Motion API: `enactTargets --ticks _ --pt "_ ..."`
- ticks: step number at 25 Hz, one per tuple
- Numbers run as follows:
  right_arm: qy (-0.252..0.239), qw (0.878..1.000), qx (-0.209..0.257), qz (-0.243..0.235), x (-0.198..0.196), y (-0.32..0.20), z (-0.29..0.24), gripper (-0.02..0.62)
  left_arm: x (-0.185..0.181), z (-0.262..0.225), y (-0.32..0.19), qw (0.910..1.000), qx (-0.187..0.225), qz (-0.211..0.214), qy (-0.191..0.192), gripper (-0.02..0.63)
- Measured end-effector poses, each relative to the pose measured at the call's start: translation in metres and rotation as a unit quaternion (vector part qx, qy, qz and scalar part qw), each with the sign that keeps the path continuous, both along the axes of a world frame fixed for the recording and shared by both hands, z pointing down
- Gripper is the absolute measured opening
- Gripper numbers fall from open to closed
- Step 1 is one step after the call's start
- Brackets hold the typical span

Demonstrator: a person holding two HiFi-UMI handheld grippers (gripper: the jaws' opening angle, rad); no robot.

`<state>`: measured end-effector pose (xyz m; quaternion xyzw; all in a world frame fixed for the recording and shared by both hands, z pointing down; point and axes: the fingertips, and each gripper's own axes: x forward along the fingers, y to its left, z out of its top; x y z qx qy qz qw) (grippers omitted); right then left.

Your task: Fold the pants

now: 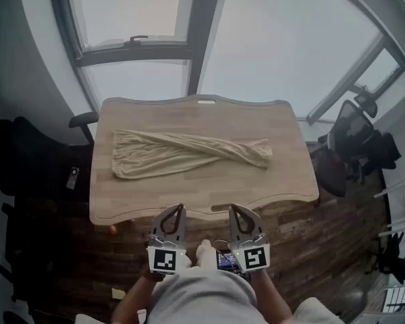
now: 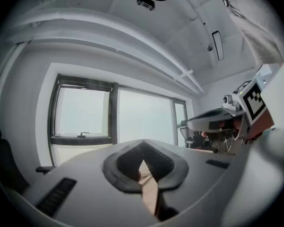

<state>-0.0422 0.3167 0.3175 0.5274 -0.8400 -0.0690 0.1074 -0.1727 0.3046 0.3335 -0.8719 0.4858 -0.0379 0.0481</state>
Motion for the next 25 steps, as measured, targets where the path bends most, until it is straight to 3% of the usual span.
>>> enactTargets --ticks 6,9,17,21,25 --pt "-0.024 1.000 -0.008 -0.013 0.011 -0.024 -0.005 0.003 0.007 -0.006 -0.020 0.9999 0.016 0.005 0.003 0.006" --pt "-0.022 1.000 -0.008 -0.008 0.028 -0.042 -0.003 0.005 0.017 -0.001 -0.036 0.9998 0.014 0.012 -0.013 0.006" --pt "0.018 1.000 -0.019 0.007 0.133 -0.122 0.022 0.007 0.054 0.013 -0.114 0.9992 0.008 -0.013 -0.036 0.008" --pt "0.024 0.999 -0.046 0.013 0.197 -0.172 0.051 0.008 0.090 0.025 -0.162 0.9958 0.019 -0.015 -0.088 0.008" --pt "0.052 0.995 -0.078 -0.017 0.250 -0.222 0.093 0.041 0.131 0.053 -0.208 0.9885 0.005 -0.002 -0.151 0.008"
